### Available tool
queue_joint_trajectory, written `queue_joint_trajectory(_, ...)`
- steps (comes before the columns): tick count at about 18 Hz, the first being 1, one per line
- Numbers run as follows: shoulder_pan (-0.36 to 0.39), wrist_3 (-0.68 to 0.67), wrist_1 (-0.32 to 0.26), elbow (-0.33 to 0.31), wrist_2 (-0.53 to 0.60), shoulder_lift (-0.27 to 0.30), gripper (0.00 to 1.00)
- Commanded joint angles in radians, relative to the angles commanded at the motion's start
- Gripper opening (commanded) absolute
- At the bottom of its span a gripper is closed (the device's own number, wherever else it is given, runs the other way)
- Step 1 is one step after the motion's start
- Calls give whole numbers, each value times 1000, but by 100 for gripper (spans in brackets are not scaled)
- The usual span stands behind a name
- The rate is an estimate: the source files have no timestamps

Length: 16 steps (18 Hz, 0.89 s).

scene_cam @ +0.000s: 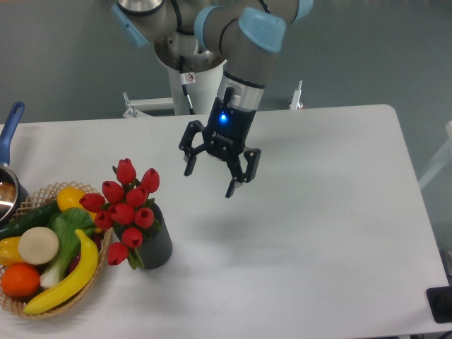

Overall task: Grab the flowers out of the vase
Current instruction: 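Move the open gripper toward the red tulips in the black vase, then lower the gripper around the tulip stems and close on them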

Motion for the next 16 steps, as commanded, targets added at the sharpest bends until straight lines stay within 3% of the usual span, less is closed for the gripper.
queue_joint_trajectory(4,-5,2,0,2,-136,-14,100)
queue_joint_trajectory(7,-34,2,2,3,-166,-58,100)
queue_joint_trajectory(16,-63,2,26,38,-263,-118,100)
